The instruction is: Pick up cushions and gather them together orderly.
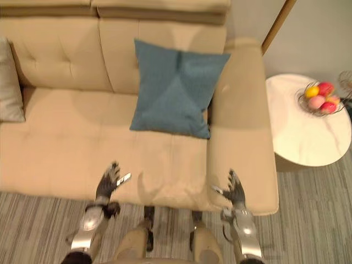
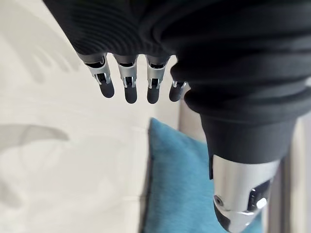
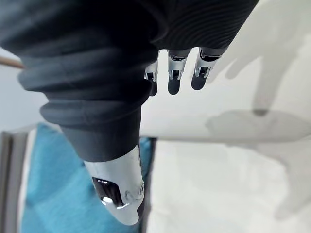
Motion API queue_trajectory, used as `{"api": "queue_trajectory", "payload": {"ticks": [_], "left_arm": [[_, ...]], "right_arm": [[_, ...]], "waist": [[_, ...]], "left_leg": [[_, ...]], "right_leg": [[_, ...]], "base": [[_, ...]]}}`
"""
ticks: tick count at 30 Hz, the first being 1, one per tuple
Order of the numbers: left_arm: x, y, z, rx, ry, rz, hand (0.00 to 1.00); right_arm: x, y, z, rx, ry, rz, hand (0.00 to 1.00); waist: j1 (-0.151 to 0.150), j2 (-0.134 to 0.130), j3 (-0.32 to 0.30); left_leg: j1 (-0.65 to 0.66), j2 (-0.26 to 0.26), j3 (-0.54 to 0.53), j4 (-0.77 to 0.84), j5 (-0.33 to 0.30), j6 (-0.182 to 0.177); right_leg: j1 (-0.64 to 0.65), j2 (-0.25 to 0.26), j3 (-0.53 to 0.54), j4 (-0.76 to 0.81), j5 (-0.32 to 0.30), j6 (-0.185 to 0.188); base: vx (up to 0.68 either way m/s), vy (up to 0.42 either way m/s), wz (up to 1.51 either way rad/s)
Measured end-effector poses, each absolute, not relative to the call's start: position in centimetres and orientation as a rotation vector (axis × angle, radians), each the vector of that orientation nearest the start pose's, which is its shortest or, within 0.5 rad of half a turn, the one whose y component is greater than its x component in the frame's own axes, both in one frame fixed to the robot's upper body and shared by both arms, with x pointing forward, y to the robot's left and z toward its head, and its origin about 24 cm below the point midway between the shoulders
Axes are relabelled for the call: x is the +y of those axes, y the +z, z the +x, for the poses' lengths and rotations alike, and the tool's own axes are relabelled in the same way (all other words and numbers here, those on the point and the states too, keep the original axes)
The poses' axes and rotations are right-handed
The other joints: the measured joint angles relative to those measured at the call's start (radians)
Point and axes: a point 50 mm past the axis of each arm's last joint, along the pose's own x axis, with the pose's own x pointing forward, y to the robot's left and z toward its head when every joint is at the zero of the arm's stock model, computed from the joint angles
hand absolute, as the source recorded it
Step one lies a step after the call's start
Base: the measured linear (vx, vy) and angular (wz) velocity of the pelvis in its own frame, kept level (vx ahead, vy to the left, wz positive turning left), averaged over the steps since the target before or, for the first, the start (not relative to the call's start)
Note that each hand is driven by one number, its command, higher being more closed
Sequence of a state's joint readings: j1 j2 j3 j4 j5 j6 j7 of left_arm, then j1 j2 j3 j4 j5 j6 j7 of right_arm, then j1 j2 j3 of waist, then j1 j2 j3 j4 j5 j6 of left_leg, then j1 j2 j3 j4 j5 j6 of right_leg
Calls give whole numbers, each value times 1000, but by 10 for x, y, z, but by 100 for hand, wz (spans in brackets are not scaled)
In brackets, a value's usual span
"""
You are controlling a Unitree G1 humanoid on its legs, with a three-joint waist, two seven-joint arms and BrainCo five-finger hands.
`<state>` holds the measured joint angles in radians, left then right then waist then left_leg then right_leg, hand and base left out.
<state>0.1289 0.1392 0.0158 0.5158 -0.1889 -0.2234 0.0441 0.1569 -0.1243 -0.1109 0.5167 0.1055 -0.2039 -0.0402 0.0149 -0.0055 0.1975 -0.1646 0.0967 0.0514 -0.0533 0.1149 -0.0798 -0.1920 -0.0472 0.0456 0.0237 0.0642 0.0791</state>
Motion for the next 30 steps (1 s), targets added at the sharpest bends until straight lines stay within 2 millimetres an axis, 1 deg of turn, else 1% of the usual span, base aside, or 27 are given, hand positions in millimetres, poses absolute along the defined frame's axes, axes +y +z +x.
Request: {"api": "queue_trajectory", "payload": {"ticks": [1,3,4,5,7,8,9,11,12,13,14,15,16,17,18,19,20,21,22,23,24,25,26,27,28,29,30], "left_arm": [[213,-89,161,502,212,-17,0],[217,-101,136,587,216,3,0],[219,-109,119,646,215,2,0],[219,-114,107,686,219,0,0],[220,-122,91,747,207,15,0],[220,-124,84,771,196,22,0],[220,-124,83,775,188,30,0],[225,-122,85,767,178,58,0],[227,-118,92,742,171,69,0],[227,-116,95,726,173,69,0],[226,-113,102,700,169,72,0],[231,-110,104,687,169,88,0],[232,-108,106,677,167,95,0],[235,-103,110,648,180,100,0],[236,-101,112,638,185,100,0],[232,-101,114,631,203,82,0],[217,-104,114,630,190,39,0],[214,-103,114,621,184,33,0],[211,-101,118,607,174,31,0],[204,-102,127,598,160,15,0],[202,-101,129,591,150,12,0],[201,-99,131,581,145,10,0],[202,-98,134,569,148,7,0],[203,-98,133,571,147,9,0],[203,-98,133,571,149,11,0],[204,-97,133,568,152,9,0],[205,-98,132,570,153,9,0]], "right_arm": [[-226,-92,151,541,-259,-39,0],[-228,-103,129,618,-245,-54,0],[-228,-110,110,680,-231,-71,0],[-228,-116,98,726,-216,-74,0],[-227,-122,83,781,-185,-90,0],[-226,-123,82,789,-167,-96,0],[-225,-123,82,791,-157,-96,0],[-222,-123,85,788,-126,-107,0],[-222,-122,87,782,-119,-116,0],[-223,-121,88,779,-116,-122,0],[-220,-120,95,762,-93,-130,0],[-217,-121,90,776,-79,-130,0],[-215,-122,90,778,-68,-131,0],[-211,-121,92,771,-49,-132,0],[-212,-121,95,763,-48,-134,0],[-218,-117,105,736,-46,-165,0],[-228,-110,110,710,-54,-201,0],[-231,-107,114,694,-55,-212,0],[-234,-102,120,662,-52,-227,0],[-241,-98,131,648,-54,-253,0],[-243,-97,133,647,-56,-261,0],[-245,-97,133,651,-65,-270,0],[-245,-97,135,648,-73,-268,0],[-245,-96,135,647,-76,-266,0],[-246,-96,135,644,-84,-263,0],[-247,-96,134,646,-90,-262,0],[-247,-96,134,645,-89,-261,0]], "waist": [[1,-5,-21],[0,-5,-45],[0,-6,-72],[0,-8,-91],[1,-11,-117],[1,-13,-115],[1,-14,-115],[1,-40,-115],[2,-35,-115],[2,-13,-110],[-2,-22,-108],[-3,-26,-106],[-3,-38,-107],[1,-64,-111],[2,-69,-111],[15,-69,-105],[36,-18,-110],[51,-15,-107],[53,-36,-92],[53,3,-72],[50,22,-63],[36,35,-56],[26,23,-54],[26,16,-54],[24,6,-56],[26,5,-57],[25,5,-57]], "left_leg": [[44,-2,16,-1,-15,-1],[82,-4,30,-2,-27,1],[108,-7,40,-5,-35,2],[130,-8,51,-13,-38,6],[156,-9,76,-26,-38,6],[171,-9,94,-31,-39,6],[175,-8,103,-31,-39,7],[133,-12,130,37,-57,22],[83,7,136,88,-69,39],[69,27,140,101,-75,46],[52,35,128,136,-74,46],[41,30,109,164,-73,43],[32,26,100,181,-74,42],[0,20,87,226,-73,42],[-19,22,86,245,-71,40],[-42,38,90,254,-57,22],[-59,73,95,227,-43,8],[-71,83,113,220,-20,6],[-101,67,120,222,11,1],[-135,84,95,217,33,-13],[-136,95,83,199,30,-21],[-132,106,66,154,-16,-82],[-138,104,74,191,-22,-62],[-143,96,83,233,-33,-45],[-151,79,100,353,-64,-6],[-146,78,101,469,-106,25],[-123,83,99,528,-160,34]], "right_leg": [[33,-2,14,6,-11,-1],[63,-5,23,11,-26,-1],[80,-7,33,12,-37,-1],[86,-7,42,12,-40,0],[93,-7,62,13,-41,0],[96,-7,71,17,-40,0],[95,-7,72,19,-41,0],[54,-30,61,60,-42,-2],[43,-32,26,66,-63,6],[17,-34,-3,143,-84,-8],[-64,-57,-44,493,-163,-19],[-67,-82,-48,680,-215,7],[-56,-95,-46,754,-229,23],[-18,-110,-40,820,-232,44],[-11,-110,-38,789,-257,64],[-1,-87,-57,728,-277,90],[43,-49,-83,596,-310,81],[50,-44,-88,595,-346,73],[42,-62,-95,553,-417,18],[45,-28,-115,508,-428,-22],[47,-14,-129,494,-416,-34],[44,-9,-151,459,-384,-56],[40,-24,-166,431,-360,-88],[33,-34,-167,426,-349,-91],[22,-53,-167,400,-321,-89],[20,-58,-158,367,-288,-87],[14,-59,-151,345,-264,-81]], "base": [[52,22,-24],[47,18,-20],[35,17,-21],[19,16,-23],[6,11,-33],[-9,9,-39],[-43,9,-41],[-87,18,-27],[-113,-18,-12],[-113,-43,-2],[-97,-93,16],[-68,-92,29],[-79,-159,50],[-89,-152,39],[-232,-186,20],[-248,-107,-16],[-271,-72,-28],[-305,-142,-17],[-390,-221,2],[-434,-229,16],[-423,-118,33],[-379,-52,40],[-341,-47,35],[-259,-44,18],[-243,-27,-1],[-231,12,-9],[-154,53,-15]]}}
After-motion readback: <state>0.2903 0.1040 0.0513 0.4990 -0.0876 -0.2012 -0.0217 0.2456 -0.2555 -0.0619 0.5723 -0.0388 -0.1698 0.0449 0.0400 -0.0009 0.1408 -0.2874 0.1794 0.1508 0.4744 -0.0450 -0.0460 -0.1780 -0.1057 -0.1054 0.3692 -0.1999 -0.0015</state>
